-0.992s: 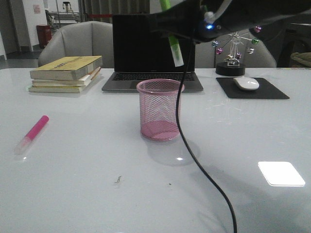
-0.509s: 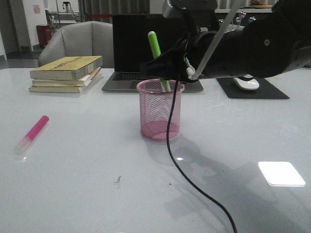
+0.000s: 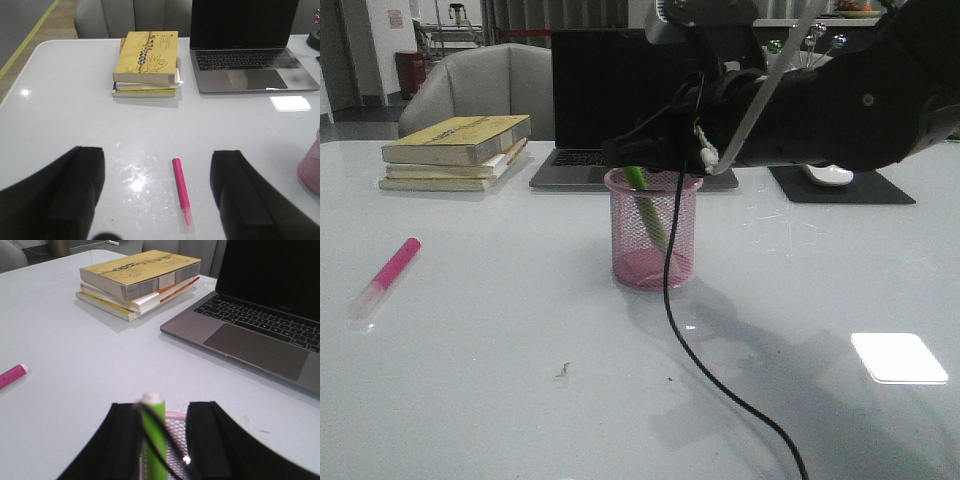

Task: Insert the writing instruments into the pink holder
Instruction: 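Lower the green marker into the holder and open the right gripper, then withdraw the right gripper away from the holder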

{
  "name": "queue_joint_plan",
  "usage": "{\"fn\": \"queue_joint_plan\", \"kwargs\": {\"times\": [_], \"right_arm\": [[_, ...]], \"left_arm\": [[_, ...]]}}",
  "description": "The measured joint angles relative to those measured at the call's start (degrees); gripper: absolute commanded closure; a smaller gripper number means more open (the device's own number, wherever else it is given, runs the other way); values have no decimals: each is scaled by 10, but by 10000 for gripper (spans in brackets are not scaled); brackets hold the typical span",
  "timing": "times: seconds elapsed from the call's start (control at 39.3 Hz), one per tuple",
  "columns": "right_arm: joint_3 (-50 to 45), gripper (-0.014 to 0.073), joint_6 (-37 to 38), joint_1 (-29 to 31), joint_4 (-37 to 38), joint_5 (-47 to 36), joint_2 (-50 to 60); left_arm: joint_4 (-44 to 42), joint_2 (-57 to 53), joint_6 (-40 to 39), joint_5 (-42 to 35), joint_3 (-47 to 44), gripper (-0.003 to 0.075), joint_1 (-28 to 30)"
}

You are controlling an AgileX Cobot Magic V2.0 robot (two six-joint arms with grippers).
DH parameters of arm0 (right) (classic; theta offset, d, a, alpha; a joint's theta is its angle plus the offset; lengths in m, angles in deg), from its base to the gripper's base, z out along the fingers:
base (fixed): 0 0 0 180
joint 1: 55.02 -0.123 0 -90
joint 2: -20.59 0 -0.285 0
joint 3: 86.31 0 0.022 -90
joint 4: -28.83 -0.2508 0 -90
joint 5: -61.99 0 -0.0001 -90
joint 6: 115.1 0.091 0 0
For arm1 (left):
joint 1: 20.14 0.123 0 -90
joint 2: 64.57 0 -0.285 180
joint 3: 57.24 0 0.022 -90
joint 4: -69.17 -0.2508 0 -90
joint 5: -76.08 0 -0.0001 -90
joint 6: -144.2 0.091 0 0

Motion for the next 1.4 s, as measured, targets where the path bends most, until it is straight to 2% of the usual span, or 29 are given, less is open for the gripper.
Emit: {"fn": "queue_joint_plan", "kwargs": {"times": [0.2,0.38,0.43,0.61,0.97,1.2,1.4], "right_arm": [[0,235,0,0,0,6,6],[0,235,0,1,-10,86,79],[0,235,0,8,-14,132,107],[0,235,0,58,-21,266,197],[0,235,0,149,-10,432,338],[-24,235,0,208,4,475,406],[-85,235,0,271,6,498,472]], "left_arm": [[0,0,0,0,0,210,0],[0,0,0,1,0,210,0],[0,0,0,1,0,210,0],[0,0,0,1,0,210,0],[0,0,0,1,0,210,0],[0,0,0,1,0,210,0],[0,0,0,1,0,210,0]]}}
